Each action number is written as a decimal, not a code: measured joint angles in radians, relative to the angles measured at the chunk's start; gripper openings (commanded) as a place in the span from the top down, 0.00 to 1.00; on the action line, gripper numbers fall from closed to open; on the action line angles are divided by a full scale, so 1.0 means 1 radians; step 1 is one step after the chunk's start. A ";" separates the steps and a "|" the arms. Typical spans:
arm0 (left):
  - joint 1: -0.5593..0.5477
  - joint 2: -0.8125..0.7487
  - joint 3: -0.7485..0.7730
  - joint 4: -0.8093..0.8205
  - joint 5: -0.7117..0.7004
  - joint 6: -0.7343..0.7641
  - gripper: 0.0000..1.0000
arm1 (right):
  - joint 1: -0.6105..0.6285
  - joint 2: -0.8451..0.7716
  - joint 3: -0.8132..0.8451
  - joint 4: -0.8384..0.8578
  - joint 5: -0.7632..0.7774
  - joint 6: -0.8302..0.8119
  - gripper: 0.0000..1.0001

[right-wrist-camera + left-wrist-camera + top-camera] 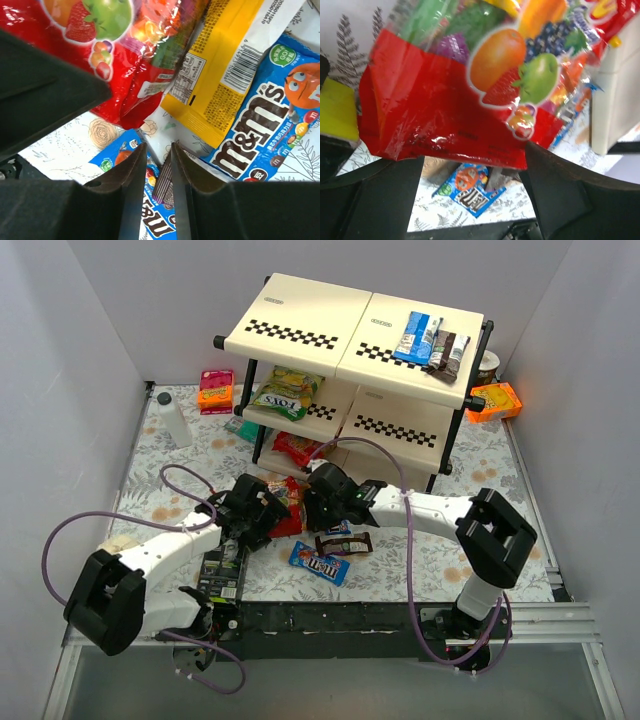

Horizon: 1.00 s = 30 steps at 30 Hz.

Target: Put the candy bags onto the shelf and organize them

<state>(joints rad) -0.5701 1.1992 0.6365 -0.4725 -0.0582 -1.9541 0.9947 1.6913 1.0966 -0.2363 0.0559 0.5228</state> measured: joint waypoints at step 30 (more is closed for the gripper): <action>0.212 0.133 -0.052 0.286 0.048 -0.012 0.11 | 0.000 -0.177 -0.122 -0.053 0.030 0.005 0.63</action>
<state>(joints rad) -0.3580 1.3319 0.5842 -0.1864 -0.0097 -1.9663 0.9951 1.5139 0.9749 -0.2897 0.0856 0.5278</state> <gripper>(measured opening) 0.891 0.369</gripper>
